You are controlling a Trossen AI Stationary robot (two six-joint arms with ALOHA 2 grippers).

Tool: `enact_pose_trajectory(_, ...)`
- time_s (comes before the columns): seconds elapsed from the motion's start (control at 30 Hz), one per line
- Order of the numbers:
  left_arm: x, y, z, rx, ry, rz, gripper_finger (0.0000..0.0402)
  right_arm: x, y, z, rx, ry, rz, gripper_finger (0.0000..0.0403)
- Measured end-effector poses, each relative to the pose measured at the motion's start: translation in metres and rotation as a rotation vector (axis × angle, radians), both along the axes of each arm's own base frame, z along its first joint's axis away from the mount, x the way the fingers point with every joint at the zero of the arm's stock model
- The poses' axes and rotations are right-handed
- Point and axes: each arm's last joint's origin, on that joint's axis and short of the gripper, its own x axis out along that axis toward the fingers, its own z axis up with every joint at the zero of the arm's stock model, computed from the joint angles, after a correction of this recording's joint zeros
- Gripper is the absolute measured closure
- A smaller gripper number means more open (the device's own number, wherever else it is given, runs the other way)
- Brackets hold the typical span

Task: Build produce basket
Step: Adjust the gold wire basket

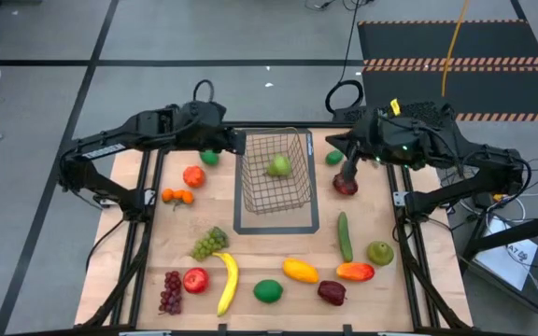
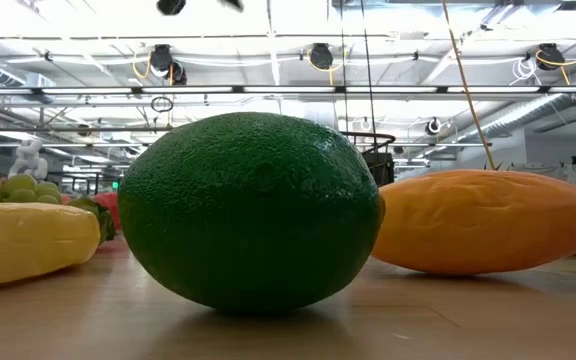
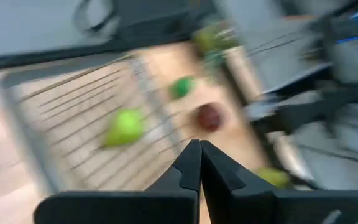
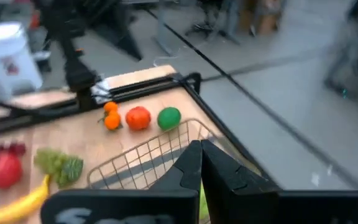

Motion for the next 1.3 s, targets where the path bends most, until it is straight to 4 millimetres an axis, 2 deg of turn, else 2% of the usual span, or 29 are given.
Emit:
enact_pose_trajectory(0.1, -0.006, 0.01, -0.013, -0.046, 0.132, 0.1, 0.039, 0.005, -0.011, -0.01, 0.109, 0.037, -0.082, 0.0403)
enact_pose_trajectory(0.2, -0.012, 0.021, -0.027, -0.073, 0.28, 0.107, 0.0368, 0.007, -0.022, -0.025, 0.237, 0.13, -0.117, 0.0403)
enact_pose_trajectory(0.43, -0.006, 0.052, -0.072, -0.079, 0.501, -0.057, 0.032, 0.011, -0.038, -0.056, 0.539, 0.319, -0.283, 0.0403)
enact_pose_trajectory(0.5, -0.01, 0.062, -0.089, -0.126, 0.572, -0.144, 0.0318, 0.016, -0.039, -0.063, 0.598, 0.339, -0.345, 0.0403)
enact_pose_trajectory(0.63, -0.014, 0.078, -0.111, -0.175, 0.611, -0.258, 0.0328, 0.028, -0.039, -0.086, 0.777, 0.35, -0.424, 0.0403)
enact_pose_trajectory(0.8, -0.018, 0.095, -0.125, -0.149, 0.591, -0.365, 0.0345, 0.037, -0.029, -0.115, 1.032, 0.374, -0.523, 0.0403)
enact_pose_trajectory(1.0, -0.028, 0.107, -0.131, -0.224, 0.577, -0.245, 0.0343, 0.037, -0.005, -0.132, 1.064, 0.391, -0.622, 0.0395)
enact_pose_trajectory(1.2, -0.022, 0.113, -0.136, -0.154, 0.521, -0.275, 0.0324, 0.043, 0.014, -0.158, 1.143, 0.354, -0.642, 0.039)
enact_pose_trajectory(1.3, -0.021, 0.112, -0.137, -0.111, 0.551, -0.296, 0.032, 0.047, 0.025, -0.169, 1.193, 0.309, -0.631, 0.039)
